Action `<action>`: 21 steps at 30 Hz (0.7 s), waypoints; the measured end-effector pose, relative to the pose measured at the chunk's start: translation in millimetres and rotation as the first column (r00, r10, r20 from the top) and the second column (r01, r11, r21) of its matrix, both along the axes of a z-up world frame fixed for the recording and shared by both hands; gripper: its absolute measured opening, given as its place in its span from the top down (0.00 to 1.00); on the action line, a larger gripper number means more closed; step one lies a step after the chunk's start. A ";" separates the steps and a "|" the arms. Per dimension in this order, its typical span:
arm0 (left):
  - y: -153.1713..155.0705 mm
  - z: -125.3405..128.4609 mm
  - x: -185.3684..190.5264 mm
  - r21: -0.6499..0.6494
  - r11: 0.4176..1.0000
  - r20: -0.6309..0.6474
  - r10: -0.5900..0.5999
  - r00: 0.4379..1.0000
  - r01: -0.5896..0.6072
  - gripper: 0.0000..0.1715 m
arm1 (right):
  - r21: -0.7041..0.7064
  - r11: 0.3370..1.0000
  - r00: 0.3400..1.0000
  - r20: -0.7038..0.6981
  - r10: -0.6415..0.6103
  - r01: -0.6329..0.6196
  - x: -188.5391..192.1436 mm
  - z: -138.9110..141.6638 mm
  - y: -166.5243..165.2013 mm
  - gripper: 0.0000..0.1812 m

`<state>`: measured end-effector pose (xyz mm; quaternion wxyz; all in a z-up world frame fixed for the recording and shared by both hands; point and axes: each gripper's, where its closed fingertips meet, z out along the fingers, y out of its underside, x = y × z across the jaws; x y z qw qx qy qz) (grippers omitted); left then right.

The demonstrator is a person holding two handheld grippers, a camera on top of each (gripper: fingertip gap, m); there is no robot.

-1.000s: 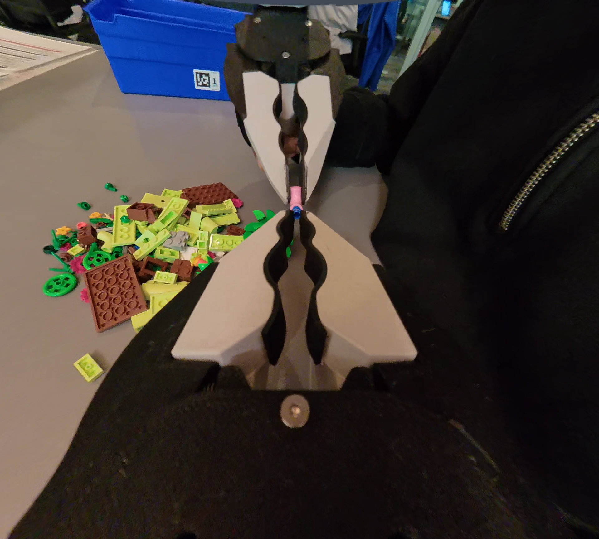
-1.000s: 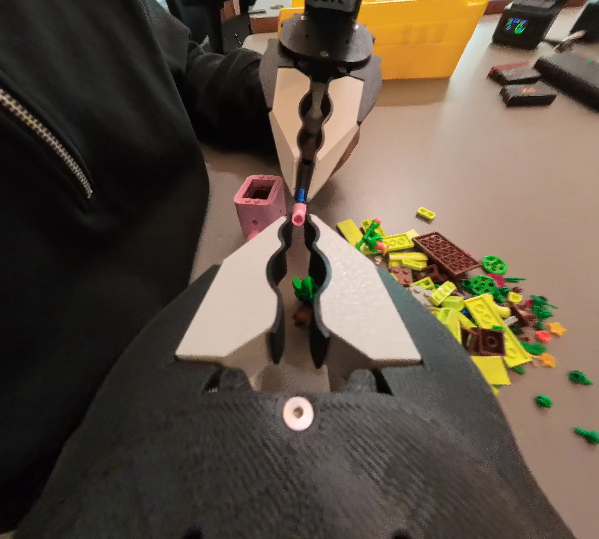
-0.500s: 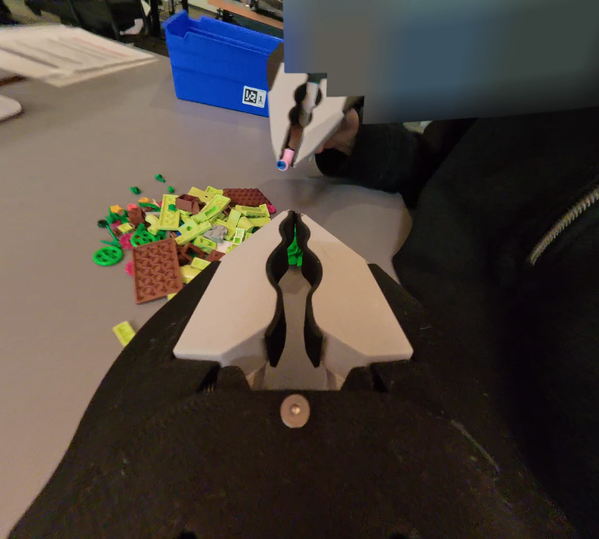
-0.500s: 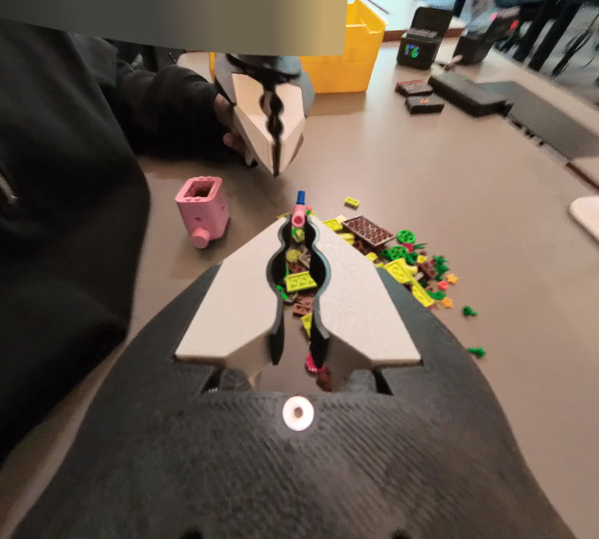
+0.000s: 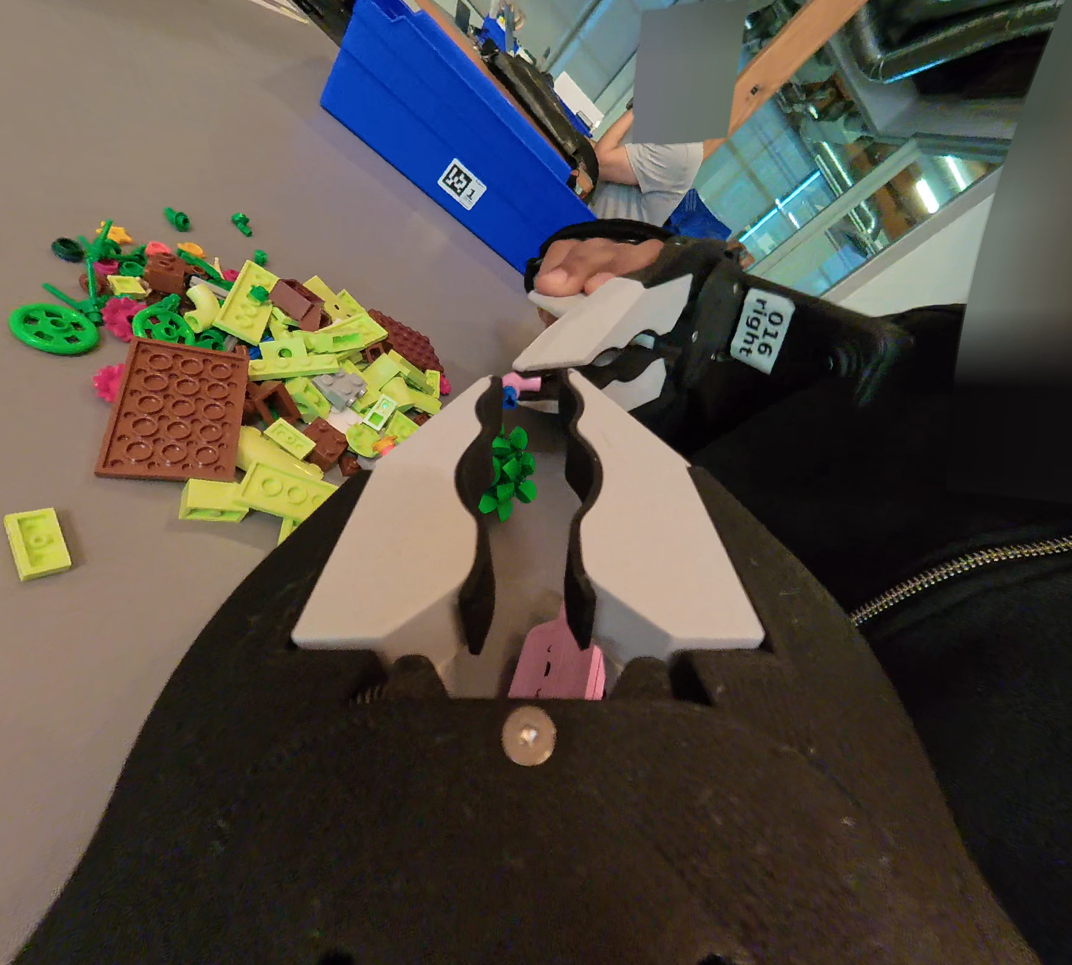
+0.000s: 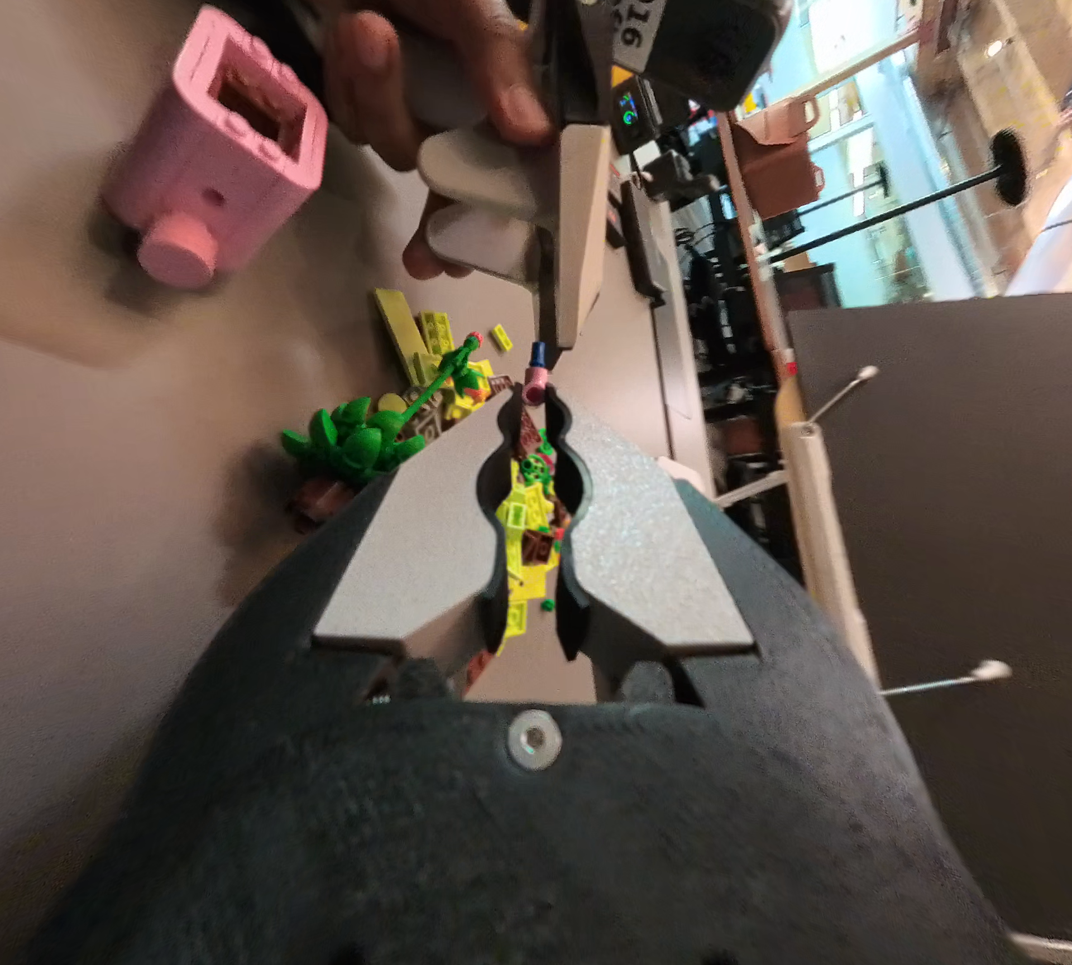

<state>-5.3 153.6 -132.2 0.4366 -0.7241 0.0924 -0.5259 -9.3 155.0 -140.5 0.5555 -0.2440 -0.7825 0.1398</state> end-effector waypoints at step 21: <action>-6.8 3.5 12.1 0.015 0.999 0.015 -0.046 0.999 0.046 0.99 | -0.043 0.998 0.997 -0.064 0.034 -0.036 -0.9 5.9 -6.6 0.97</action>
